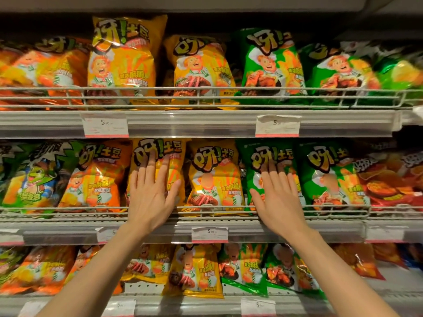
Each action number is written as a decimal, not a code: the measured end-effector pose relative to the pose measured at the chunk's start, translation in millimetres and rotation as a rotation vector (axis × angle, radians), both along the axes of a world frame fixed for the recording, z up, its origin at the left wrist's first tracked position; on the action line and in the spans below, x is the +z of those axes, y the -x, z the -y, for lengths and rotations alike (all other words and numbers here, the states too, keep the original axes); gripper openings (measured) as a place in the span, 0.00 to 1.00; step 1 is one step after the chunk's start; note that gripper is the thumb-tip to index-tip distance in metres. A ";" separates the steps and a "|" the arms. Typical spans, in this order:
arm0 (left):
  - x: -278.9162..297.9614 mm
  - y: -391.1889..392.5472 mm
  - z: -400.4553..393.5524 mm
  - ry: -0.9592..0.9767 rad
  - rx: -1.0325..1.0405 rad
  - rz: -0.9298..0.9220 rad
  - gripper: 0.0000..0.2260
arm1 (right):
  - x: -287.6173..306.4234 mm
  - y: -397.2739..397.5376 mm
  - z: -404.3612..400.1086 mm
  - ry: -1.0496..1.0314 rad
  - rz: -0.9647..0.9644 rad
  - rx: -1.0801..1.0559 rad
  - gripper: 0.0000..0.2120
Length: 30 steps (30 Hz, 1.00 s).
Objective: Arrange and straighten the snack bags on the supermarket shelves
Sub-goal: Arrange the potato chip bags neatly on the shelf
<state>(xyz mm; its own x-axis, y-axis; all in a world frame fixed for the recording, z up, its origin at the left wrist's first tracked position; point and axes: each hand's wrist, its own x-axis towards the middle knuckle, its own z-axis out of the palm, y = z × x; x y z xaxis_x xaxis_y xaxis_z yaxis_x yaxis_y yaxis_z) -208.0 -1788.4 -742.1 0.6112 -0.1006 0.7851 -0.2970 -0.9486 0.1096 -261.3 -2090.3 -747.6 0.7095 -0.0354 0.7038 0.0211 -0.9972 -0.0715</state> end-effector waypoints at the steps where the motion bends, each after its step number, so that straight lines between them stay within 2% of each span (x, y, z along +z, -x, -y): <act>1: 0.9 0.0 -0.7 0.010 -0.020 -0.011 0.29 | 1.0 0.2 0.0 -0.005 -0.001 -0.003 0.21; 6: 3.6 6.7 -5.6 0.103 -0.096 -0.036 0.31 | 4.5 1.7 3.0 -0.089 -0.016 0.072 0.18; 10: 8.8 23.2 -0.6 0.313 -0.170 -0.036 0.29 | 8.6 16.1 -0.6 -0.244 -0.018 0.184 0.24; 12: 10.5 33.7 3.9 0.417 -0.252 -0.004 0.24 | 11.2 25.0 -6.1 -0.315 0.029 0.255 0.22; 15: 8.9 52.6 14.8 0.616 -0.382 0.006 0.13 | 12.0 38.5 -7.9 -0.408 0.098 0.306 0.16; 18: 4.4 60.8 23.9 0.693 -0.448 -0.029 0.07 | 12.6 43.2 -2.7 -0.577 0.043 0.281 0.13; 23: 3.3 60.5 26.4 0.842 -0.537 -0.210 0.06 | 11.5 45.3 2.8 -0.807 -0.088 0.362 0.08; 28: 13.4 81.0 28.0 1.003 -0.478 -0.422 0.05 | 16.9 57.2 -8.6 -1.078 -0.224 0.396 0.03; 30: 21.3 93.9 27.5 1.072 -0.422 -0.530 0.04 | 18.3 66.5 -12.4 -1.017 -0.294 0.337 0.06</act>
